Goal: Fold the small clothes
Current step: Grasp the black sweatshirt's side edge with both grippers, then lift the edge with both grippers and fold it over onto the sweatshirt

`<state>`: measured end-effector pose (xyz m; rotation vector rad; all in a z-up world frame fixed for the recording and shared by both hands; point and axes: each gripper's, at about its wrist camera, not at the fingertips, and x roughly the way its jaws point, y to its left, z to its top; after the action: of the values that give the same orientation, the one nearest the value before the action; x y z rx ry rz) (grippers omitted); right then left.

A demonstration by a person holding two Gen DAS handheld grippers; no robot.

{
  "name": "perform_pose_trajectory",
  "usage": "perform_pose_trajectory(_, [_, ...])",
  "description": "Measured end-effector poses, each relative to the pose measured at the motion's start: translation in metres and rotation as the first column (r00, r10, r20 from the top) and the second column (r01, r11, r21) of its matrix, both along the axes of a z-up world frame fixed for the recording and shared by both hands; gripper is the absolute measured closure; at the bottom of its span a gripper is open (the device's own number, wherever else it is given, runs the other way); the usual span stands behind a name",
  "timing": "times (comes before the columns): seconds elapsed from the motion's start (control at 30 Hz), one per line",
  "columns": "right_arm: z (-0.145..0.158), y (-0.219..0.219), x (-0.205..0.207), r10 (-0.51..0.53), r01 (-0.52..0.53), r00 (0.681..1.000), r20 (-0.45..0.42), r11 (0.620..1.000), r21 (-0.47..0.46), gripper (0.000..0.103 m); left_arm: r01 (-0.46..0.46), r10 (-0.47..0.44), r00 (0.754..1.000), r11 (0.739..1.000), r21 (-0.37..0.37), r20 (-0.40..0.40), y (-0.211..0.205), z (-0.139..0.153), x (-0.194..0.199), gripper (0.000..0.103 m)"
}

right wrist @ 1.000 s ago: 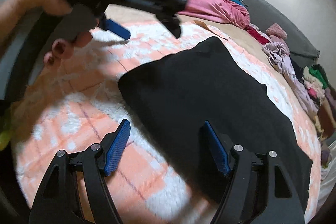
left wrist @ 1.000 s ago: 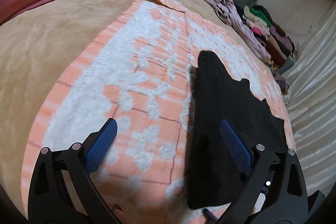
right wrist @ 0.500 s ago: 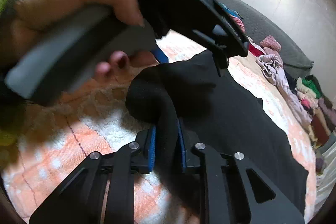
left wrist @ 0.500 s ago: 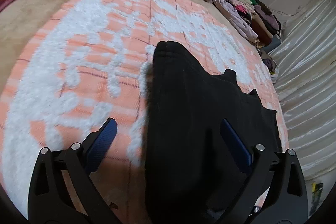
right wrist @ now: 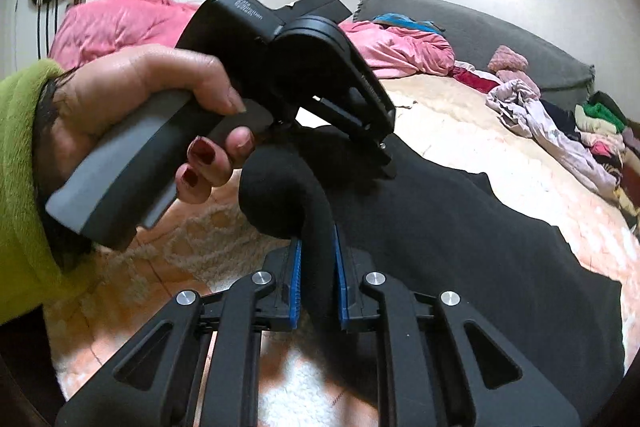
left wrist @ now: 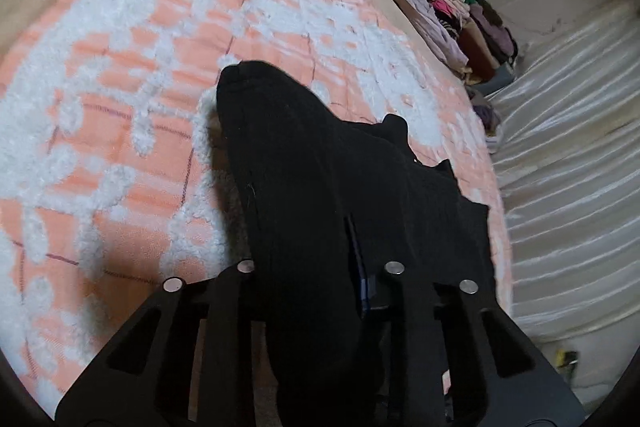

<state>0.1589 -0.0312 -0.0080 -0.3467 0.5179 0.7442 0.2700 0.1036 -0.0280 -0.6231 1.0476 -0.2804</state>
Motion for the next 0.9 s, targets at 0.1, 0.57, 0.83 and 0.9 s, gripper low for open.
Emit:
perform_pose_trajectory(0.1, [0.005, -0.012, 0.003, -0.014, 0.014, 1.000, -0.010, 0.999, 0.043, 0.090, -0.011, 0.010, 1.000, 0.999, 0.036, 0.028, -0.010, 0.013, -0.004, 0.089])
perform_pose_trajectory(0.57, [0.043, -0.114, -0.003, -0.187, 0.178, 0.982, 0.002, 0.941, 0.286, 0.091, 0.069, -0.087, 0.985, 0.990, 0.126, 0.146, -0.110, 0.093, 0.000, 0.089])
perform_pose_trajectory(0.83, [0.038, -0.191, -0.006, -0.302, 0.315, 0.948, -0.097, 0.870, 0.379, 0.093, 0.159, -0.190, 0.974, 0.961, 0.228, 0.121, -0.203, 0.092, 0.016, 0.089])
perform_pose_trajectory(0.9, [0.032, -0.206, -0.009, -0.323, 0.344, 0.939, -0.118, 0.857, 0.385, 0.094, 0.174, -0.200, 0.975, 0.959, 0.224, 0.099, -0.223, 0.084, 0.019, 0.089])
